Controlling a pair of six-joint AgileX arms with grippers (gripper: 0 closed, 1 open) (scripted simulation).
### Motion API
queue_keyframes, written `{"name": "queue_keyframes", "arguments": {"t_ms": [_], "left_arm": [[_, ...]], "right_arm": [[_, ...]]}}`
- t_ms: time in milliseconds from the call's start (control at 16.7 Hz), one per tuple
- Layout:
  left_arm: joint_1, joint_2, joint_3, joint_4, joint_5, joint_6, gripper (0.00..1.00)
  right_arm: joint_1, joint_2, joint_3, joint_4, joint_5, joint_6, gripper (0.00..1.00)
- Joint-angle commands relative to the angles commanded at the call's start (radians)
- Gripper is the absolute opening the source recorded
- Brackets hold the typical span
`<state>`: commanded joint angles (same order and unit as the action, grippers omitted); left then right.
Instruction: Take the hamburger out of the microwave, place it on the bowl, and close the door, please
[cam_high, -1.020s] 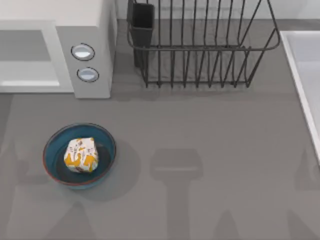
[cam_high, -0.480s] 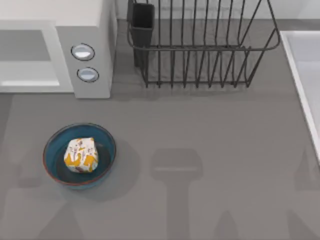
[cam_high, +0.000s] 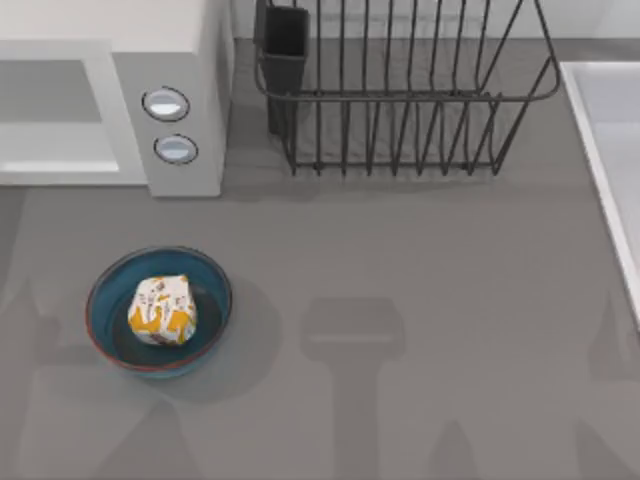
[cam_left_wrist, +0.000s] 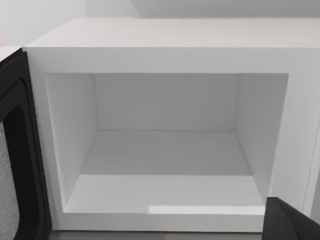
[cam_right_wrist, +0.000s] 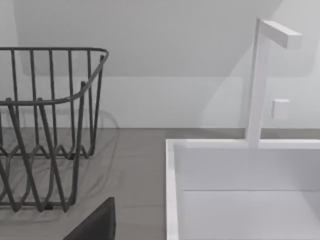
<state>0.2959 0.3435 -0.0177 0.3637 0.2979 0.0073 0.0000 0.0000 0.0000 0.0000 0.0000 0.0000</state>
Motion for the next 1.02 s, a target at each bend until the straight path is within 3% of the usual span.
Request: {"name": "queue_keyframes", "arguments": {"t_ms": [240,420,1020], "left_arm": [[0.013,0.012,0.009,-0.011,0.009,0.01,0.0],[0.082,0.109,0.105,-0.097,0.046,0.086,0.0],[0.512,0.926,0.899,-0.71,0.265,0.597,0.0]], "right_arm": [[0.0,0.0,0.0,0.0,0.0,0.0,1.0],[0.0,0.0,0.0,0.0,0.0,0.0,1.0],[0.0,0.0,0.0,0.0,0.0,0.0,1.0]]}}
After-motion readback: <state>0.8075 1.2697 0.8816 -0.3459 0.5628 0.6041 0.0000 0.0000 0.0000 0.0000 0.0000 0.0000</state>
